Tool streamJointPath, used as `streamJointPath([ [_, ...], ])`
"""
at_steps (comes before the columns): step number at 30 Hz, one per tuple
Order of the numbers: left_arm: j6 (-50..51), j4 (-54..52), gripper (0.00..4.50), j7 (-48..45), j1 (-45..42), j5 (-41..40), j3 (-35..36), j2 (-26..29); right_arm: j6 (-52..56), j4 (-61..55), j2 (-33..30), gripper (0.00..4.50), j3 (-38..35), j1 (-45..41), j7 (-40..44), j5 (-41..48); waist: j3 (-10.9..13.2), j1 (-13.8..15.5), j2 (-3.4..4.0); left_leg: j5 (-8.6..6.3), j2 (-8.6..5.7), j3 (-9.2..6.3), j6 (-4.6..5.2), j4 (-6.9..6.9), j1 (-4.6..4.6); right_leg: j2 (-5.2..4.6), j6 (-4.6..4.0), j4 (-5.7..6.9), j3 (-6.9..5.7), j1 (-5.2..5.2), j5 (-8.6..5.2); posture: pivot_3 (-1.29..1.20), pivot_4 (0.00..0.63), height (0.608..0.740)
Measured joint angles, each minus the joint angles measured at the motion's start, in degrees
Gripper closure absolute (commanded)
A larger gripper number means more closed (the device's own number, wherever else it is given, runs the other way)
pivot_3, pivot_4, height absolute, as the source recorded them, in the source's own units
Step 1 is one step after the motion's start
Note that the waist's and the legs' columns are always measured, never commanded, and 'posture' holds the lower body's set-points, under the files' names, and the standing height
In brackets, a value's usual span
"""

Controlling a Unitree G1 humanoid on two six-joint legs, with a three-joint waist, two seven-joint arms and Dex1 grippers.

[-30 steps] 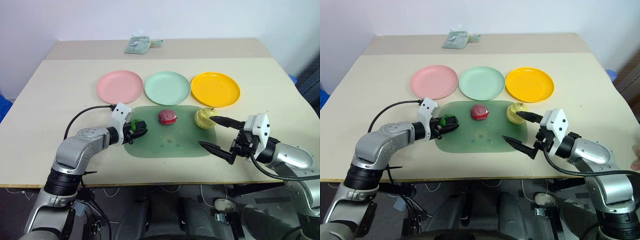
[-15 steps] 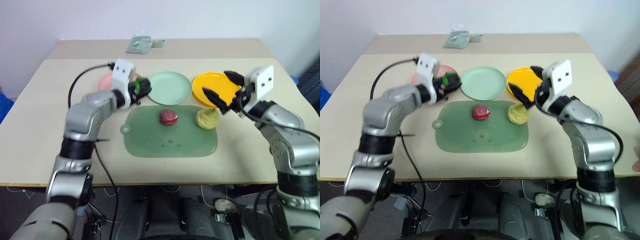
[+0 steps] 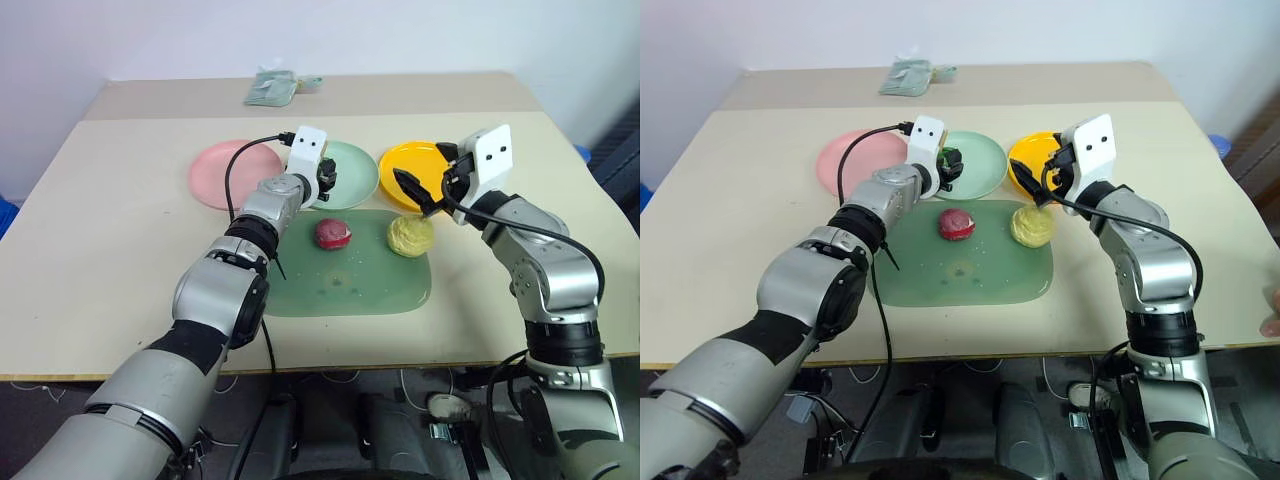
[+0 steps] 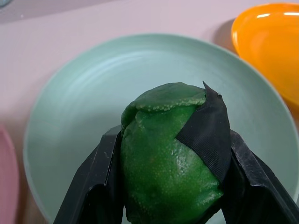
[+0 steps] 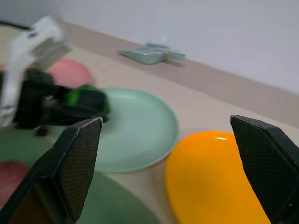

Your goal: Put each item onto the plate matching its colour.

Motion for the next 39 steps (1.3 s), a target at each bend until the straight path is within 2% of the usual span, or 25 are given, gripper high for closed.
streamJointPath([
  [8, -0.75, 1.21, 2.21, 0.30, -1.42, 1.76, 2.22, -0.42, 5.64, -11.41, -4.23, 0.00, -3.02, 7.27, 4.30, 5.47, 0.00, 0.26, -0.01, -0.02, -0.01, -0.02, 0.04, 0.06, 0.00, 0.00, 0.02, -0.01, -0.02, 0.05, 0.01, 0.00, 0.150, 0.740],
  [13, -0.68, 1.44, 2.21, 0.40, -1.43, 2.10, 3.39, -1.24, 6.85, -13.04, -5.05, 0.00, -3.70, 7.95, 4.50, 6.85, 0.00, 0.16, -0.01, -0.02, 0.01, -0.02, 0.03, 0.05, 0.01, 0.01, 0.02, -0.01, -0.02, 0.05, 0.01, 0.00, 0.150, 0.740],
  [17, -0.69, 1.51, 0.77, 0.84, -1.42, 2.40, 4.34, -1.18, 7.11, -13.22, -5.05, 0.00, -3.69, 7.95, 4.10, 6.97, 0.00, 0.24, -0.01, -0.02, 0.00, -0.02, 0.03, 0.06, 0.01, 0.01, 0.02, 0.00, -0.01, 0.05, 0.01, 0.00, 0.150, 0.740],
  [18, -0.69, 1.51, 0.19, 1.13, -1.42, 2.40, 4.49, -1.19, 7.11, -13.35, -5.05, 0.00, -3.70, 7.95, 4.07, 7.02, 0.00, 0.25, -0.01, -0.02, 0.00, -0.02, 0.03, 0.06, 0.01, 0.00, 0.02, 0.00, -0.01, 0.05, 0.01, 0.00, 0.150, 0.740],
  [19, -0.71, 1.51, 0.03, 1.19, -1.42, 2.35, 4.89, -1.19, 7.10, -13.49, -5.05, 0.00, -3.70, 7.95, 4.06, 7.14, 0.00, 0.25, -0.01, -0.02, 0.00, -0.02, 0.03, 0.06, 0.01, 0.00, 0.02, 0.00, -0.01, 0.05, 0.01, 0.00, 0.150, 0.740],
  [25, -1.18, -0.68, 0.03, -4.74, -1.14, 0.80, 7.48, -0.87, 7.09, -14.04, -5.05, 0.00, -3.70, 8.28, 4.08, 7.38, 0.00, 0.26, -0.01, -0.02, 0.00, -0.02, 0.03, 0.06, 0.01, 0.00, 0.02, -0.01, -0.01, 0.05, 0.01, 0.00, 0.150, 0.740],
  [29, 3.80, -17.25, 0.03, -18.25, 6.48, -1.31, 5.71, 3.24, 6.97, -14.12, -5.04, 0.00, -3.84, 9.50, 4.18, 7.47, -0.03, -0.59, 0.05, -0.02, 0.03, 0.01, 0.02, -0.03, 0.06, 0.03, 0.00, 0.03, 0.08, 0.03, 0.01, 0.00, 0.150, 0.740],
  [34, 18.86, -49.33, 0.03, -33.31, 25.73, -5.59, -1.12, 13.32, 6.80, -14.55, -5.02, 0.00, -4.98, 11.12, 4.19, 7.89, -0.04, -1.57, 0.08, -0.02, 0.08, -0.01, 0.00, -0.14, 0.06, 0.05, -0.03, 0.03, 0.22, -0.05, 0.00, 0.00, 0.150, 0.740],
  [36, 23.33, -58.17, 0.03, -36.70, 30.57, -6.78, -3.12, 17.17, 6.80, -14.68, -5.13, 0.00, -5.62, 12.79, 4.39, 8.57, -0.04, -1.02, 0.08, -0.02, 0.06, -0.04, 0.00, -0.06, 0.05, 0.01, -0.03, 0.04, 0.21, -0.03, 0.01, 0.00, 0.150, 0.740],
  [39, 26.89, -66.13, 0.03, -38.03, 33.06, -7.51, -4.21, 19.77, 7.39, -18.25, -5.83, 0.00, -7.32, 17.08, 5.68, 10.73, -0.04, 0.45, 0.07, -0.03, 0.02, -0.13, 0.00, 0.10, 0.05, -0.04, -0.03, -0.02, 0.11, 0.15, 0.01, 0.00, 0.150, 0.740],
])
